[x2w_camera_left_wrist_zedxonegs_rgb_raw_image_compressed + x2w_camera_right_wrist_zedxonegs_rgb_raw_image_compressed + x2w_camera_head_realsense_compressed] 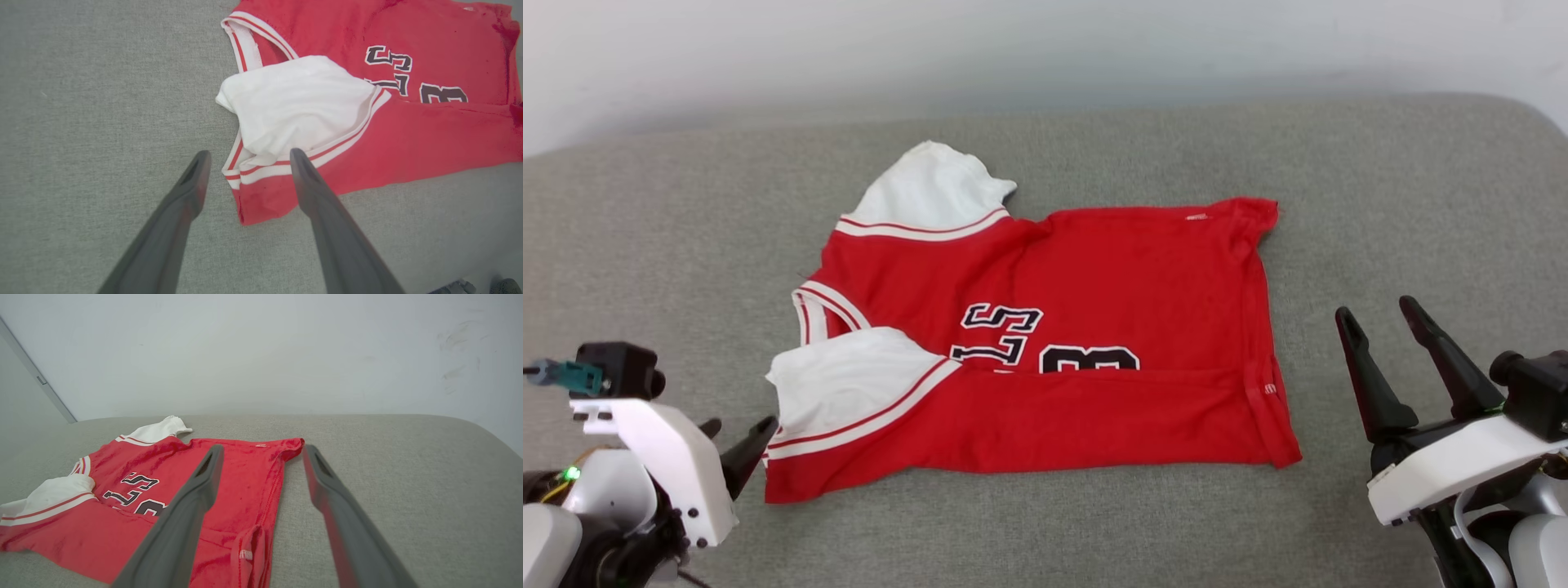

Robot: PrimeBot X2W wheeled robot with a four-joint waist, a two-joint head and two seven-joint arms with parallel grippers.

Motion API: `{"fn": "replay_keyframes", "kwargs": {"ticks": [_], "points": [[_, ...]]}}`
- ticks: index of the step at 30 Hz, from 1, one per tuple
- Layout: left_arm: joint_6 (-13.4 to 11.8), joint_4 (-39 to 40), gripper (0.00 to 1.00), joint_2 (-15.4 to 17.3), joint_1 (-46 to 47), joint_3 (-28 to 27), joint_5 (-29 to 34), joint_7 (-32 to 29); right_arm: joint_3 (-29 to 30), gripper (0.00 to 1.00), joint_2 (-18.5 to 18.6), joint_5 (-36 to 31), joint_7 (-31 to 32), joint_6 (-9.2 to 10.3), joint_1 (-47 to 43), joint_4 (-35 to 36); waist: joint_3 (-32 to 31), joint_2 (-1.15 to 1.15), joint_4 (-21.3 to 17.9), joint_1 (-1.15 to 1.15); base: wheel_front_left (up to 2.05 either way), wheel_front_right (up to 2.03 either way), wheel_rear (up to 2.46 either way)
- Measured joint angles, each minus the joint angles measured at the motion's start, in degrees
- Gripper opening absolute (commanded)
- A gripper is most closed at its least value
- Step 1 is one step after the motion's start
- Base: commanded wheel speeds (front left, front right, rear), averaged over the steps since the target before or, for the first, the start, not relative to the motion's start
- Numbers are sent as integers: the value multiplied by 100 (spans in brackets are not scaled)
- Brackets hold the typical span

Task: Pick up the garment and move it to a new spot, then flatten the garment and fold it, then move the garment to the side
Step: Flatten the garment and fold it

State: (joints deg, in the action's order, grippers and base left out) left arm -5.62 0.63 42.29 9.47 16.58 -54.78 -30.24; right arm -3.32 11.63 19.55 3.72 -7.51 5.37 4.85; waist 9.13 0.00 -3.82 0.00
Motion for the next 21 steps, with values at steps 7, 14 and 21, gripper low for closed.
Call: {"fn": "replay_keyframes", "kwargs": {"ticks": [7,14,21], "points": [[-253,-80,100,3,-237,34,-244,-381,-19,100,-124,-109,-19,0,101,220,474,0,-131,0,0,0,0],[-240,-487,51,-146,-86,130,-461,-675,-3,100,-153,-191,-118,0,287,323,757,0,-279,0,0,0,0],[23,-690,0,-435,-1,231,-539,-516,211,100,-137,-250,-219,0,250,433,575,0,-291,0,0,0,0]]}}
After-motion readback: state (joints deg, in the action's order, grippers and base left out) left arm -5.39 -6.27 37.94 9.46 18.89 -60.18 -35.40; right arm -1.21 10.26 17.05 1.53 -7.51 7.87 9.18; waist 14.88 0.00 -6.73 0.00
